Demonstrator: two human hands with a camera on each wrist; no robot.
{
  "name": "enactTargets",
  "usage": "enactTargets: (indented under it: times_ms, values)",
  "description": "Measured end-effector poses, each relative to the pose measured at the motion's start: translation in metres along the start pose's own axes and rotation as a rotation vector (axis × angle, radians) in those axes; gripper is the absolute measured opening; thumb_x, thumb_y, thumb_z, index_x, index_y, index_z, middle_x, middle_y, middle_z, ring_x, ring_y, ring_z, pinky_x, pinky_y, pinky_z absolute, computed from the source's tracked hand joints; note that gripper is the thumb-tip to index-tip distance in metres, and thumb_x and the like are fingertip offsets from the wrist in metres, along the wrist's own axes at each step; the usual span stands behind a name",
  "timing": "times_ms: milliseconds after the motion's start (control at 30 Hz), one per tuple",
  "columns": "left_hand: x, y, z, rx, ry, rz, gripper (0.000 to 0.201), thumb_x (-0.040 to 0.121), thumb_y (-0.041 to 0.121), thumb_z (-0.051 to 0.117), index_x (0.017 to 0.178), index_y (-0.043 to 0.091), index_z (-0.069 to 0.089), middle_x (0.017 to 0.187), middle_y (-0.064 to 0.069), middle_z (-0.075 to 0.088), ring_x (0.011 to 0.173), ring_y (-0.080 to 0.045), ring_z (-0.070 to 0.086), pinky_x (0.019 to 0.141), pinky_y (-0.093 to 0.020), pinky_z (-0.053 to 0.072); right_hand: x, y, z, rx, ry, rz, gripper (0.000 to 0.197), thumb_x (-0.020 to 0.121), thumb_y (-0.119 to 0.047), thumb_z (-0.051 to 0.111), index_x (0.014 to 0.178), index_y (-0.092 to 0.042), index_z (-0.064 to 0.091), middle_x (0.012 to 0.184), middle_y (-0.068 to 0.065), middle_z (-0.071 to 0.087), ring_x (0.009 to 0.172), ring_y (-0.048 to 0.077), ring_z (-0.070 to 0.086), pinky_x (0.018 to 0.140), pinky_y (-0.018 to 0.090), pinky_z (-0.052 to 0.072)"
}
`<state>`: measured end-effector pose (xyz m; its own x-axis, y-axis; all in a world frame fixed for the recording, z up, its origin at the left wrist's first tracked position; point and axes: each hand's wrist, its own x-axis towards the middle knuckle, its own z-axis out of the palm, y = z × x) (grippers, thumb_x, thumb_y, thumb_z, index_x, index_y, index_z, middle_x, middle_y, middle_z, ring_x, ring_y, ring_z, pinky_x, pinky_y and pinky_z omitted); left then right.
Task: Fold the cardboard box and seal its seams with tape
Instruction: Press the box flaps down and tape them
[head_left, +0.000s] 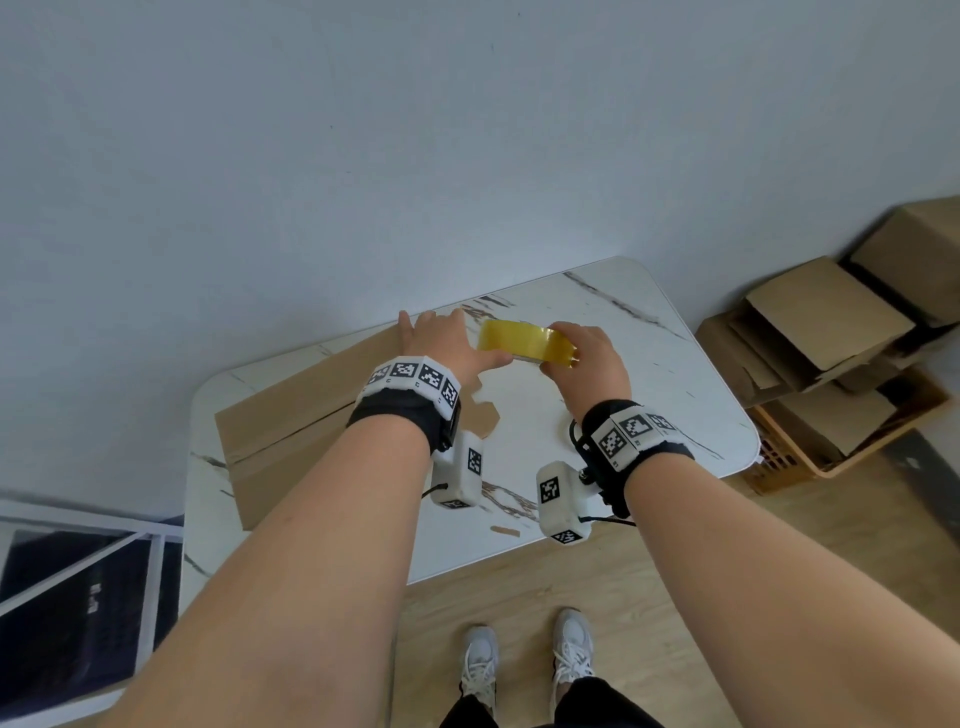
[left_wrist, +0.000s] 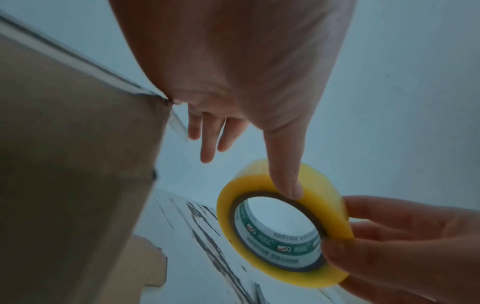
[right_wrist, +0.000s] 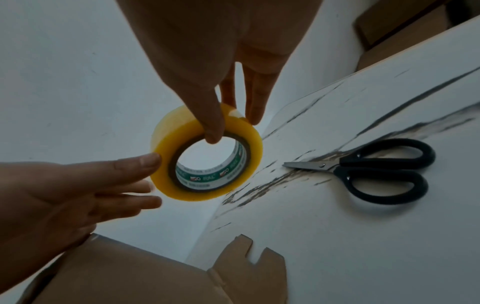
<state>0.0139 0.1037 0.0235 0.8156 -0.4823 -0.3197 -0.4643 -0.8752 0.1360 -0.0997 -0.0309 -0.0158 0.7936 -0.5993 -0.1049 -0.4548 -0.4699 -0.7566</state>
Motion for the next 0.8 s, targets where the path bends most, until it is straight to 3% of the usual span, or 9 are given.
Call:
enactTargets:
  times_ms: [100,233,333,433,500,667,800]
  values:
    - [-0.001,0.003,0.001,-0.139,0.001,0.048,0.057,0.082,0.07,0.047,0.118,0.028,0.062,0.121,0.004,0.065,0.123,-0.017,0.052,0.116,-0.054,-0.009,-0.003,-0.001,-0.002,0.024,0.023,0.026,0.043,0.085,-0.017,0.067,0.126,-0.026,0.057,0.122,0.002,0.054,0.101,0.023,0.06,0.082,0.032,0.048]
    - [-0.01,0.01,0.0,-0.273,0.159,0.074,0.038,0.087,0.052,0.056,0.113,0.026,0.066,0.119,0.007,0.065,0.118,-0.013,0.055,0.118,-0.047,-0.004,-0.009,-0.005,-0.006,0.002,0.03,0.06,0.046,0.085,-0.024,0.067,0.129,-0.026,0.056,0.122,0.004,0.054,0.098,0.025,0.061,0.085,0.036,0.051]
    - [-0.015,0.016,-0.003,-0.168,0.195,0.133,0.031,0.089,0.044,0.054,0.107,0.021,0.065,0.111,0.003,0.066,0.113,-0.019,0.057,0.119,-0.049,0.003,-0.012,-0.009,-0.01,-0.012,0.031,0.072,0.042,0.085,-0.026,0.066,0.126,-0.025,0.058,0.116,0.007,0.055,0.093,0.026,0.061,0.078,0.032,0.048]
    - [-0.019,0.024,0.0,0.1,0.158,0.186,0.042,0.094,0.045,0.044,0.126,0.019,0.053,0.122,-0.001,0.061,0.121,-0.023,0.051,0.118,-0.051,0.006,-0.015,-0.011,-0.011,-0.035,0.035,0.084,0.036,0.085,-0.028,0.066,0.12,-0.023,0.061,0.109,0.007,0.057,0.085,0.023,0.055,0.073,0.029,0.041]
    - [-0.023,0.027,0.001,0.158,0.134,0.2,0.048,0.096,0.042,0.04,0.136,0.017,0.044,0.132,-0.001,0.055,0.127,-0.023,0.045,0.118,-0.053,0.006,-0.016,-0.01,-0.01,-0.06,0.026,0.094,0.033,0.084,-0.029,0.065,0.116,-0.021,0.062,0.108,0.006,0.058,0.082,0.021,0.052,0.07,0.028,0.04]
    - [-0.028,0.015,-0.001,0.147,0.046,0.185,0.048,0.098,0.037,0.038,0.144,0.023,0.037,0.147,0.0,0.041,0.14,-0.022,0.03,0.117,-0.053,-0.002,-0.02,-0.007,-0.009,-0.185,-0.028,0.115,0.036,0.085,-0.03,0.062,0.12,-0.022,0.057,0.111,0.005,0.054,0.087,0.025,0.056,0.07,0.032,0.045]
    - [-0.033,0.0,-0.003,0.03,0.193,0.157,0.05,0.098,0.026,0.04,0.146,0.014,0.033,0.15,-0.003,0.036,0.143,-0.021,0.023,0.121,-0.044,0.001,-0.019,-0.011,-0.005,-0.272,-0.026,0.081,0.038,0.086,-0.03,0.064,0.119,-0.019,0.049,0.111,0.002,0.053,0.084,0.025,0.055,0.066,0.033,0.045]
